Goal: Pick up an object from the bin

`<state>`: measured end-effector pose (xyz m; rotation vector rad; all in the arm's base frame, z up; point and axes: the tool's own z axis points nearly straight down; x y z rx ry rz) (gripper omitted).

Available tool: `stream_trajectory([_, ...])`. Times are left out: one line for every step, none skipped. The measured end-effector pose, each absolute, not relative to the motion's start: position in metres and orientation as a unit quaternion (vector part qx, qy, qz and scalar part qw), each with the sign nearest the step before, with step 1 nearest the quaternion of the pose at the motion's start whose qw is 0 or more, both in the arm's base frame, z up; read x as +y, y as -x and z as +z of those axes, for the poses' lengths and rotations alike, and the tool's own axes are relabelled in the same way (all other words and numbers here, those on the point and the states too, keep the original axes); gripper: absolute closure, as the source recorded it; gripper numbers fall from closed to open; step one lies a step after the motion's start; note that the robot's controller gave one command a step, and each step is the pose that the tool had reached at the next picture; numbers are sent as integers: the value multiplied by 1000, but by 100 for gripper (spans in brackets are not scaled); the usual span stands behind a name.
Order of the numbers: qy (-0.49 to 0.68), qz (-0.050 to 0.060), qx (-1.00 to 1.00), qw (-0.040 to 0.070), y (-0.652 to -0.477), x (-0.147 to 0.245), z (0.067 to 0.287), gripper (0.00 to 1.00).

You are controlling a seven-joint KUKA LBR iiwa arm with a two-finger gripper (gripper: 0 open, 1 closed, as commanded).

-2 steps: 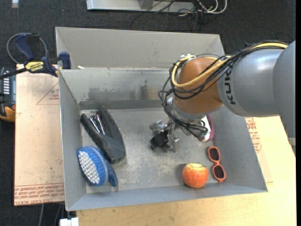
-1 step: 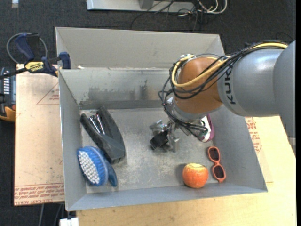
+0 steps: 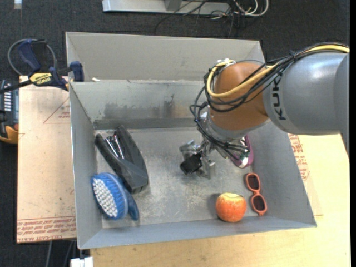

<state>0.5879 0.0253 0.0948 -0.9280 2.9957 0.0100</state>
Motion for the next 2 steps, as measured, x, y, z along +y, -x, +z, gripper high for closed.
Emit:
stream_trajectory([295,2,955,7,-590,25,149,100])
stream_trajectory([295,2,956,7,-591,26,179,100])
